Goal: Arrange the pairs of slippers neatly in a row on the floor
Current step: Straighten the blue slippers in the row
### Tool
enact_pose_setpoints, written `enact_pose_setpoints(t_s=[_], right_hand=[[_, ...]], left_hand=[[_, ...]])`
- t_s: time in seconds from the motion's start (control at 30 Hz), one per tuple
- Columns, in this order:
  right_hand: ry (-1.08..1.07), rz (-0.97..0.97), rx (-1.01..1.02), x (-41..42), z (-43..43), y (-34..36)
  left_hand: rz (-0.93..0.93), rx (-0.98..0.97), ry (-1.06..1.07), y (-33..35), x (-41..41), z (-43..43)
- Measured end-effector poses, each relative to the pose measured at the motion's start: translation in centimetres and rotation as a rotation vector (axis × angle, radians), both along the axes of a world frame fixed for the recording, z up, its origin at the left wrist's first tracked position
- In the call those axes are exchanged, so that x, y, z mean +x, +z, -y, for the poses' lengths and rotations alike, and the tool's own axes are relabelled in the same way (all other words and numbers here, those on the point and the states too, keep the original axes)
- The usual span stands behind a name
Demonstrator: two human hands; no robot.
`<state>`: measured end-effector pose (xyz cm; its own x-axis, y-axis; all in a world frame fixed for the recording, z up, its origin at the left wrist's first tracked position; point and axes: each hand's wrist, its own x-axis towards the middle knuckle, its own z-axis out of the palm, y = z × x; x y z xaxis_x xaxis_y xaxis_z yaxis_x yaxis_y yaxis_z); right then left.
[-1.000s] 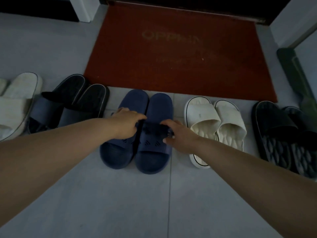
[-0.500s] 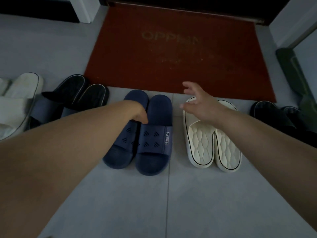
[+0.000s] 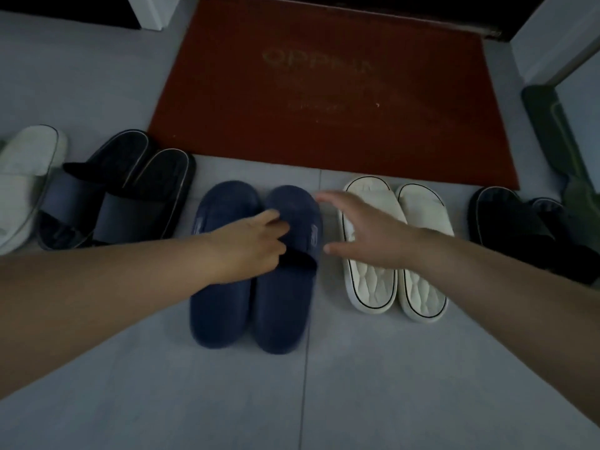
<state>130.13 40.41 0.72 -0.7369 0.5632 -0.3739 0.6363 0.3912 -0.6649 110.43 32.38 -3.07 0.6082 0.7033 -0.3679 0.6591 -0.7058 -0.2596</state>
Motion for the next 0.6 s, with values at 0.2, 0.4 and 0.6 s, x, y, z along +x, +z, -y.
enact_pose_setpoints(t_s=[0.2,0.4,0.6], right_hand=[[-0.017,0.283,0.059,-4.2,3.1,-5.7],[-0.177,0.287,0.057,-5.1,2.2,-6.8],[-0.149,0.262,0.054,-5.3,-0.6,-6.6]], left_hand=[[0.330,0.091,0.438,-0.2,-5.7,2.4],[0.668,-0.265,1.229,-1.1,-9.0,2.5],[0.787,-0.124,1.311,-1.7,-8.6,0.8]])
